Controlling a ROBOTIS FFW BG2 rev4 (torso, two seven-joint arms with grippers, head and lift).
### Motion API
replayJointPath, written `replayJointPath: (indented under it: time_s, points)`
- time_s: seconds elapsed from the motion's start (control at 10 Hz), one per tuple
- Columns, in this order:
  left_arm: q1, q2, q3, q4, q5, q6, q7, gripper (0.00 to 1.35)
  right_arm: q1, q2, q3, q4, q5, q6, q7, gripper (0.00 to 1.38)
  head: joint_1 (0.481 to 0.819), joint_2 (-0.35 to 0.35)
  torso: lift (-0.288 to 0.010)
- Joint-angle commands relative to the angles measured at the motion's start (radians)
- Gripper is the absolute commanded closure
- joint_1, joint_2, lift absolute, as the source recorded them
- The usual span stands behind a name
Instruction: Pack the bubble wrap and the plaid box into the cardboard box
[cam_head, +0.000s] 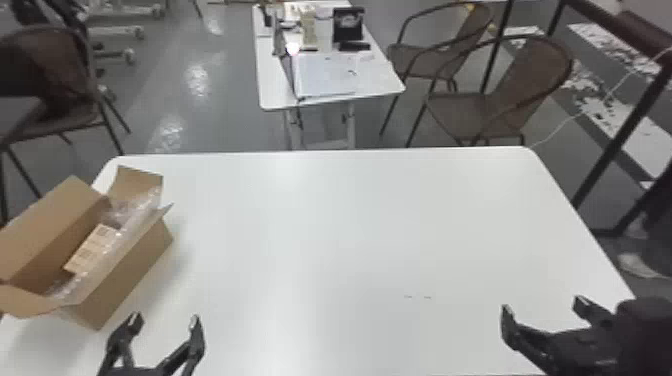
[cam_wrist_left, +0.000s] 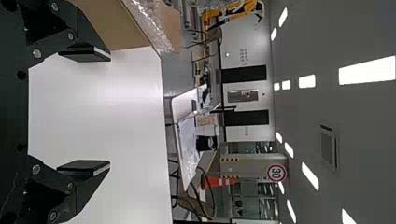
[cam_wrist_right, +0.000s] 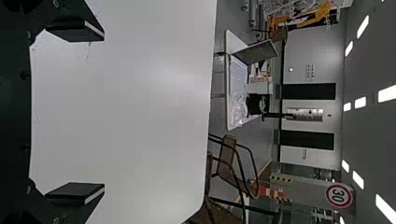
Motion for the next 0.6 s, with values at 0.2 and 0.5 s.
replayJointPath:
  time_s: [0.2,0.5]
  points:
    - [-0.004,-0.004,0.001,0.005,0.004,-0.011,0.000,0.46,-0.009,-0.002,0.004,0.009,-0.017,-0.002,0.008,0.16,0.695,0.050,-0.063]
    - [-0.007,-0.004,0.001,0.011,0.007,-0.025,0.000,0.48,-0.015,-0.014,0.008,0.012,-0.023,-0.003,0.011,0.16,0.695,0.055,-0.063]
